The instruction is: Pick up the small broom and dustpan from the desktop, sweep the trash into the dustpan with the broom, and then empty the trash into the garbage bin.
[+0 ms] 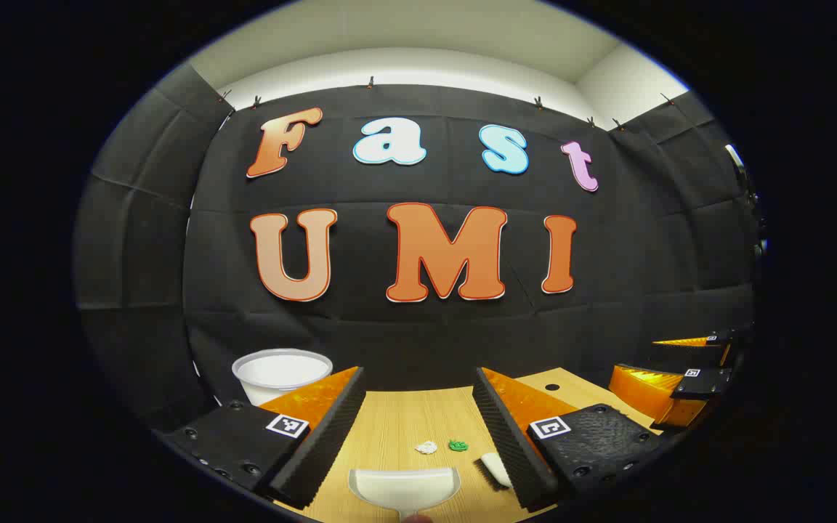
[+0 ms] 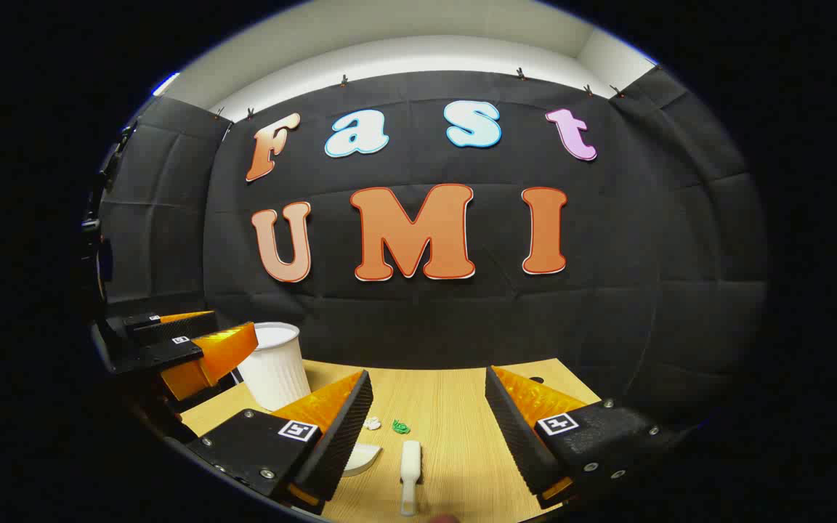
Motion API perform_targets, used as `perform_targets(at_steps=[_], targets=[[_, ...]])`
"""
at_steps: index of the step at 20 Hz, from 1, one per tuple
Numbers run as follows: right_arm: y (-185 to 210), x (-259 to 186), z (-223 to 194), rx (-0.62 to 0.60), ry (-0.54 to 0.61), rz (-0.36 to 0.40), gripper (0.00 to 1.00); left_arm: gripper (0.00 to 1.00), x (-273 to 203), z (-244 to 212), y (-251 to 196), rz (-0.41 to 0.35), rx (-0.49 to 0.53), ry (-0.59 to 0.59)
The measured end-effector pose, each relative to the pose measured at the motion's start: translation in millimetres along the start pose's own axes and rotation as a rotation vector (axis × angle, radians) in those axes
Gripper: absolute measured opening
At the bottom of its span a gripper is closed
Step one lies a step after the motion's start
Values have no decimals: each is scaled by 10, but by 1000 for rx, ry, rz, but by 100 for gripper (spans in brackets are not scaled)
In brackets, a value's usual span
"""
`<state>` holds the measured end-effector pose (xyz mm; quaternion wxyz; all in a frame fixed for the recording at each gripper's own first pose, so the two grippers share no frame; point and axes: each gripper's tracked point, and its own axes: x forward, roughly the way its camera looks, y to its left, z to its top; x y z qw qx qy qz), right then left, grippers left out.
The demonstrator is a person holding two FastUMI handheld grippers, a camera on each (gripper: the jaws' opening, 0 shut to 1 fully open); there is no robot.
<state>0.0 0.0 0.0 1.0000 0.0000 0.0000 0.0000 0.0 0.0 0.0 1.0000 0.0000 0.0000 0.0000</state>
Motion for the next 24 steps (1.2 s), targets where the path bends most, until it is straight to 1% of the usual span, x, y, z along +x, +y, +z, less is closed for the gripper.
perform_targets(at_steps=[11, 17, 24], targets=[[89, 61, -39, -9, 6, 26, 94, 95, -21, -7, 73, 14, 11, 1], [90, 31, -61, -15, 9, 25, 94, 94, -57, 9, 54, 8, 11, 2], [71, 47, -69, -12, 8, 20, 94, 95, -57, 2, 96, 25, 12, -2]])
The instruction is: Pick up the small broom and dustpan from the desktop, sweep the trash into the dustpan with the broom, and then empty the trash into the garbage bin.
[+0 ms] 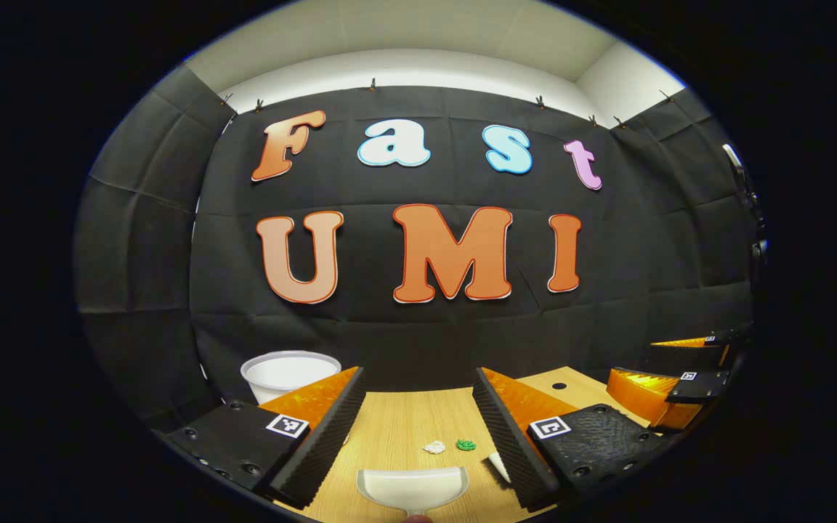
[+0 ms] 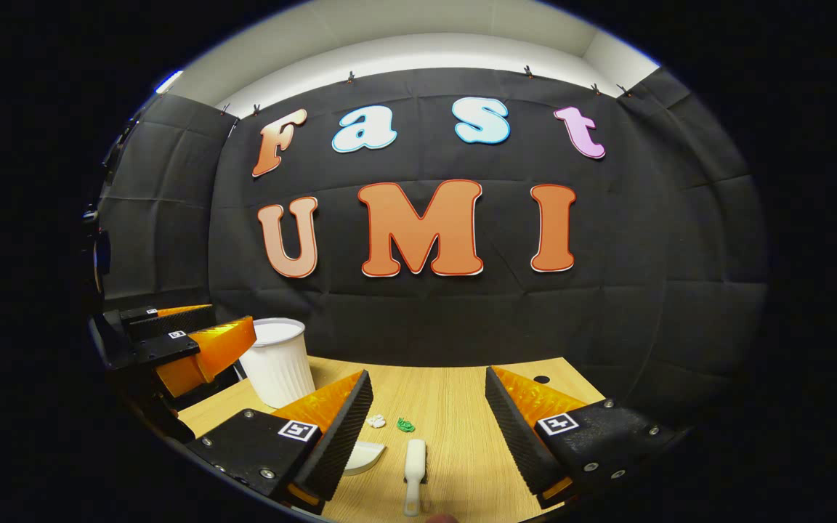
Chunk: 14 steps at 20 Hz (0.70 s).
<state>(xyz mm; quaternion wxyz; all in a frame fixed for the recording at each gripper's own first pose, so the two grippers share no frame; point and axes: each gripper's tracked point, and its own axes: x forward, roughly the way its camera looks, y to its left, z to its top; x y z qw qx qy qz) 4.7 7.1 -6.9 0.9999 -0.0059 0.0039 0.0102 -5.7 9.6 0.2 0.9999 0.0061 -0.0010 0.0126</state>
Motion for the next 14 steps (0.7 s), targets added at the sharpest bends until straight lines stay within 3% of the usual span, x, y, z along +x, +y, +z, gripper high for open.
perform_targets(at_steps=[14], targets=[[69, 59, -157, -8, 32, 23, 94, 94, -14, -116, 100, 37, -21, 18]])
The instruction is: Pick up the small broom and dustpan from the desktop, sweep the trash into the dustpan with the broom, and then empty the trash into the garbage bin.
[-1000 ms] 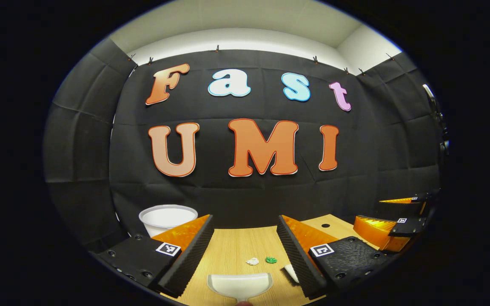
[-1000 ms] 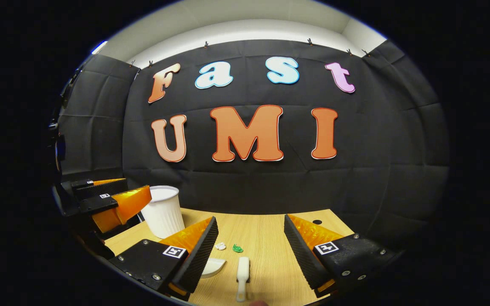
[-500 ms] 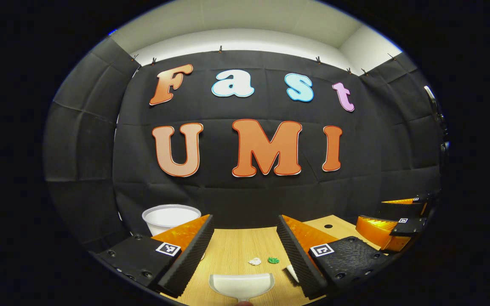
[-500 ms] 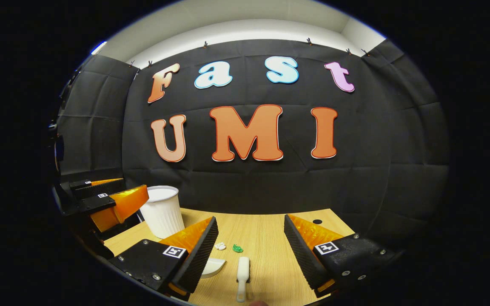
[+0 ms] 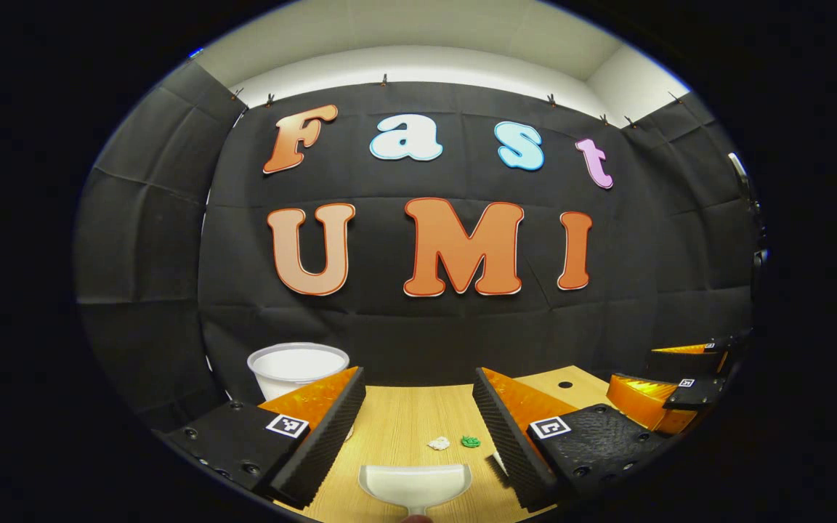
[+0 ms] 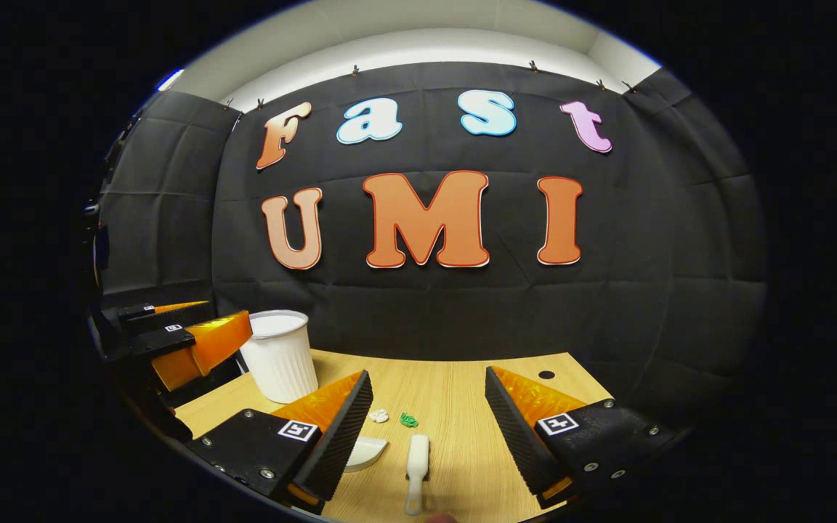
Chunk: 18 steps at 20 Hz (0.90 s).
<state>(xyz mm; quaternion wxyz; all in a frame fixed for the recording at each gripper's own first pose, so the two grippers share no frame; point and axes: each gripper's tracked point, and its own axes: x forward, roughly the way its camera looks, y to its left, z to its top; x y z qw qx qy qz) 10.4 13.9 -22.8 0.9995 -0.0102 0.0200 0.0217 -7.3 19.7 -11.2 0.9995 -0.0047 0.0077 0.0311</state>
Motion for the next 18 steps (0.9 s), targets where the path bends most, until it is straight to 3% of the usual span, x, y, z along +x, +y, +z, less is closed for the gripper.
perform_targets(at_steps=[18], targets=[[-42, -4, -61, 12, 17, -9, 94, 94, -26, -42, 12, 8, -1, 9]])
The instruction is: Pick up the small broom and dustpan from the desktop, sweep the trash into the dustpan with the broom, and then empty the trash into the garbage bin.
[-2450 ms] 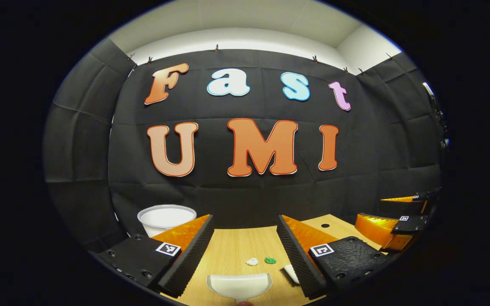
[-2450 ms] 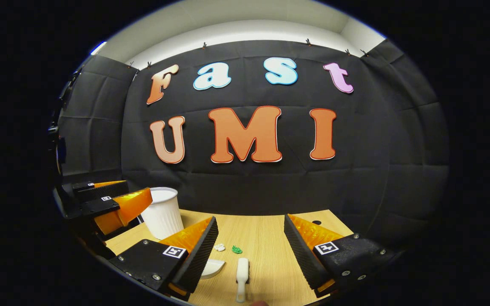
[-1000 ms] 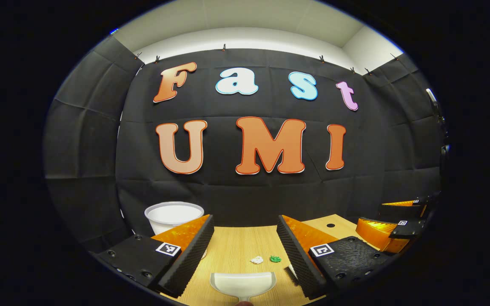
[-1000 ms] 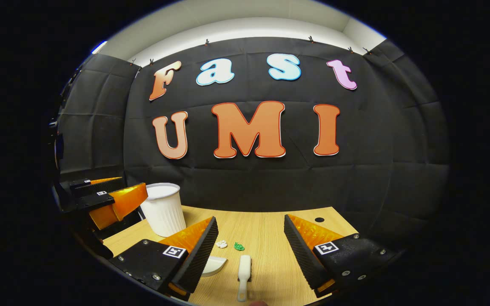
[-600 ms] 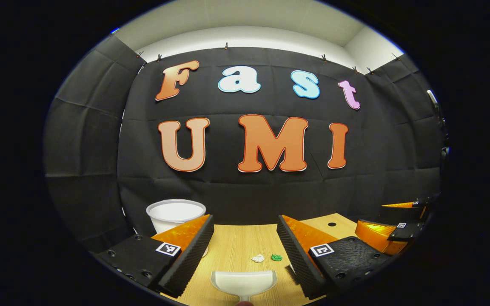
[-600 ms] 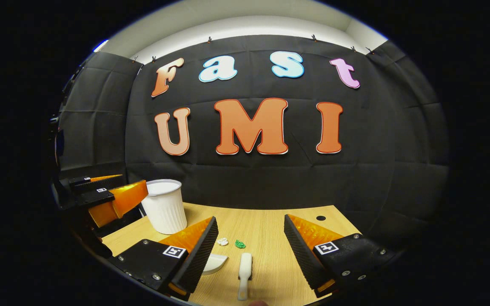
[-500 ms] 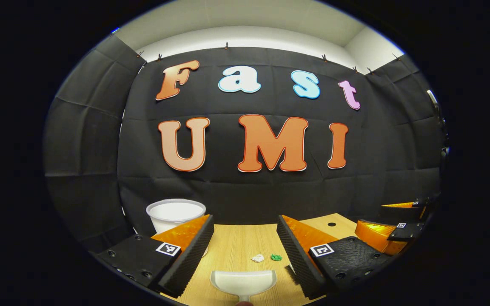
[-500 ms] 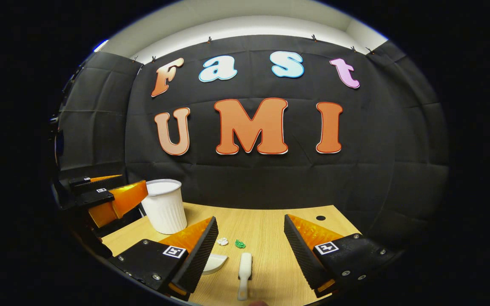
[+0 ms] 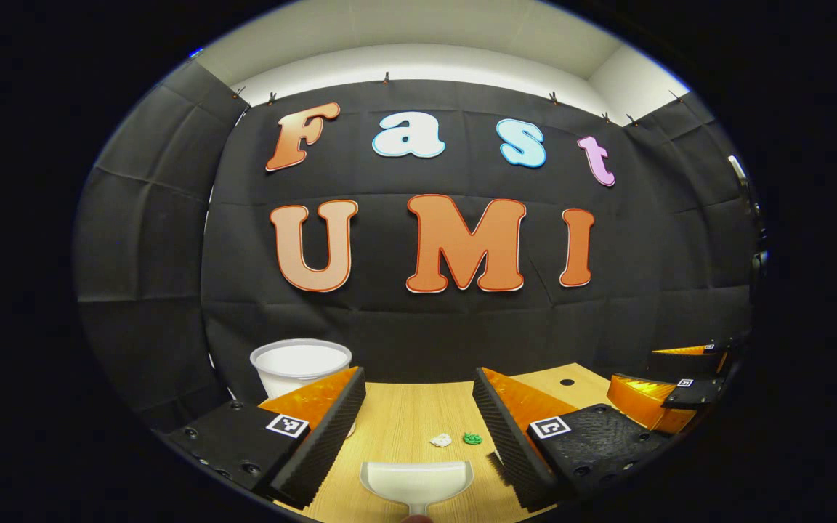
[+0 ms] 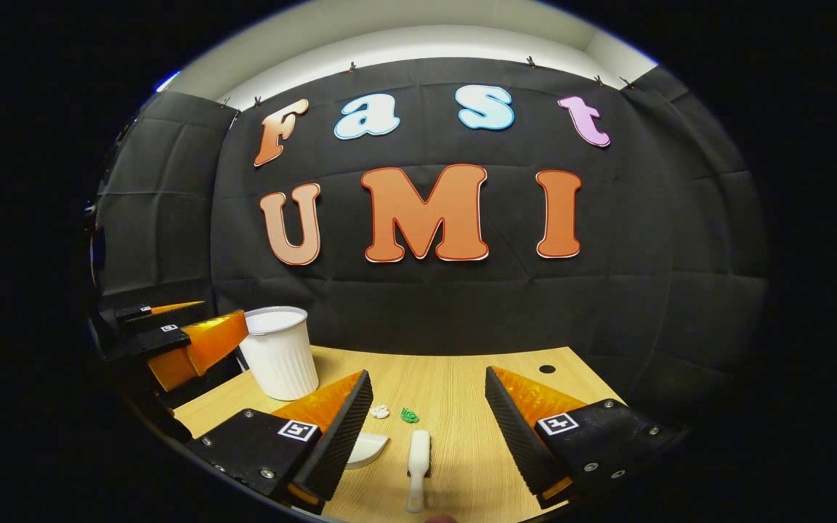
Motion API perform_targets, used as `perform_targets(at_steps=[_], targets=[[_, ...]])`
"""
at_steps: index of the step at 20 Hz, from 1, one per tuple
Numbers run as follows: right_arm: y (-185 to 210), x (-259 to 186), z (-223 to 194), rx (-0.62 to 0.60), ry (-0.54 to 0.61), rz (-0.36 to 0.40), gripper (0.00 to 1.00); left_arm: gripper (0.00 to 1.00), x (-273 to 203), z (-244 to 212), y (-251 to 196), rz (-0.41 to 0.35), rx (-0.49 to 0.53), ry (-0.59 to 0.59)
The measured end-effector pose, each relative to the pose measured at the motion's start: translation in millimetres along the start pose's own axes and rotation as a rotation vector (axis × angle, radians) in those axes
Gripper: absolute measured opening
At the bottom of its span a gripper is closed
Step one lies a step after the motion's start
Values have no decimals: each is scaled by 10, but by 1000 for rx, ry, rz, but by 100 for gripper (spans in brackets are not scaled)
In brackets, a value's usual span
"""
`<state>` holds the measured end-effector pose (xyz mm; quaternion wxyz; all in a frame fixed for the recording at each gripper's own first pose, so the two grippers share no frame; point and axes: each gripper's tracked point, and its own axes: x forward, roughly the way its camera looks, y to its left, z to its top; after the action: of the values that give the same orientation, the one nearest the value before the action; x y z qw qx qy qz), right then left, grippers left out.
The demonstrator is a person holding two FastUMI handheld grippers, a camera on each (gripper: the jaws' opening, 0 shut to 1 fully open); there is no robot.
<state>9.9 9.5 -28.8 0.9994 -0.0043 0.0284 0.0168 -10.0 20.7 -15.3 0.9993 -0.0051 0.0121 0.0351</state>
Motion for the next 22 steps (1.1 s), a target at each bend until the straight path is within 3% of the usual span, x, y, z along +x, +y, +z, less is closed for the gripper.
perform_targets(at_steps=[14, 22], targets=[[20, 29, -120, -28, 31, 26, 94, 95, 16, -81, -31, 6, -7, 28], [38, 148, -732, -27, 203, 101, 94, 95, 0, -735, -138, 43, -54, 218]])
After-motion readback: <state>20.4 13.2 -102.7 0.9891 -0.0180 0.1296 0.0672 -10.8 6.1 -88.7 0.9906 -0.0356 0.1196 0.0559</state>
